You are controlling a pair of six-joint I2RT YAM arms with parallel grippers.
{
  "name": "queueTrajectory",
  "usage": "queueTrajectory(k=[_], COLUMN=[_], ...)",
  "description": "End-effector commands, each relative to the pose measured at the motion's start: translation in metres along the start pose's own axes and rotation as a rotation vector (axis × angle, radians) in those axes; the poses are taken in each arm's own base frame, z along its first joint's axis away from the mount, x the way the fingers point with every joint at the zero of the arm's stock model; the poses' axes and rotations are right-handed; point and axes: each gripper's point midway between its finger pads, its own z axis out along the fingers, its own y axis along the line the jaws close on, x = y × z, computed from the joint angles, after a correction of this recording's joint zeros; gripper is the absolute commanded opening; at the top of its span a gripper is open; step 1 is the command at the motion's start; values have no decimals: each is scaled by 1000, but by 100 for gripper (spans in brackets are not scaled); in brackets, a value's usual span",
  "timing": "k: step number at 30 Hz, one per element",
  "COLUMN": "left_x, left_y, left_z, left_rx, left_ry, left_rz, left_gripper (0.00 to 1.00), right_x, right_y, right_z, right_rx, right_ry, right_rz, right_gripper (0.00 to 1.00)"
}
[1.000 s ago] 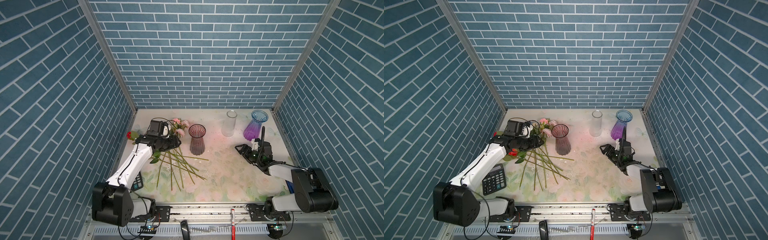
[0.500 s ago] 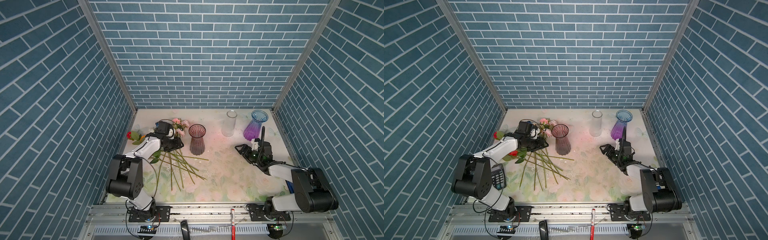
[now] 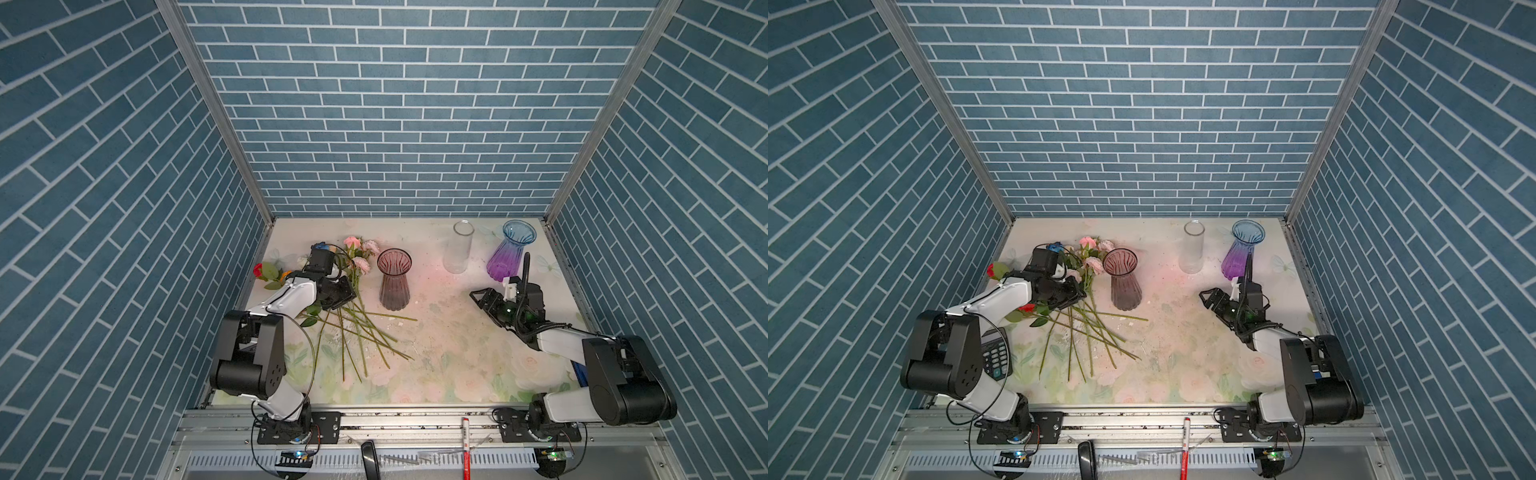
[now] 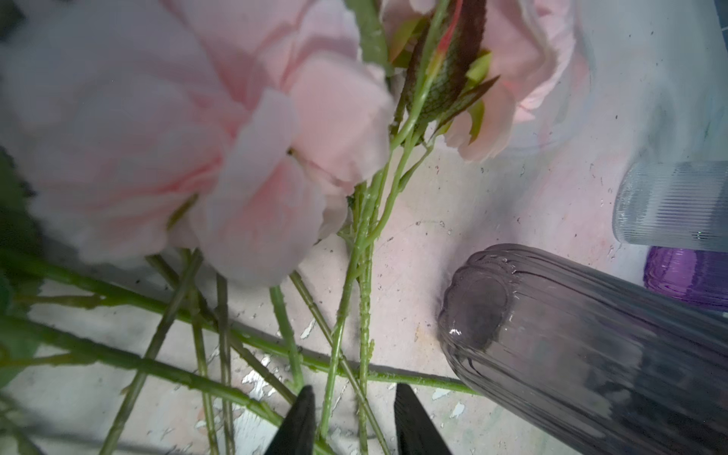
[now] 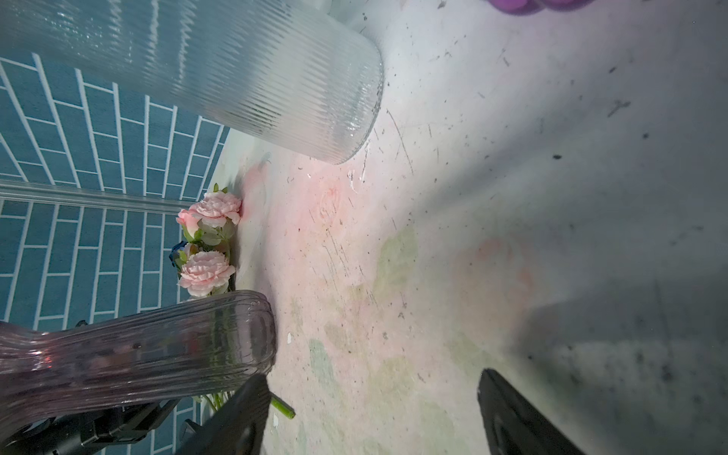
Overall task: Arrange flowers in a vase
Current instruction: Pick up the flower from the flowers.
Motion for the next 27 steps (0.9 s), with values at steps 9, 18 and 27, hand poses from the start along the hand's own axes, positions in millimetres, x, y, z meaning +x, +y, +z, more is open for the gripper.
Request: queueTrajectory(k=[9, 18, 27], left_x=[7, 13, 12], left_y=[28, 47, 52], left_z=[-3, 7, 16], left_rx=[-103, -157, -157], left_ry=[-44, -25, -12], left_rz=[-137, -223, -254], left_gripper=[35, 34, 22], right_x=[-8, -7, -8], right_y=[7, 6, 6], right_z=[-2, -2, -3], right_rx=[-26, -24, -25], right_ry=[-26, -25, -28], right_rz=[8, 12, 13], right_gripper=[85, 85, 85])
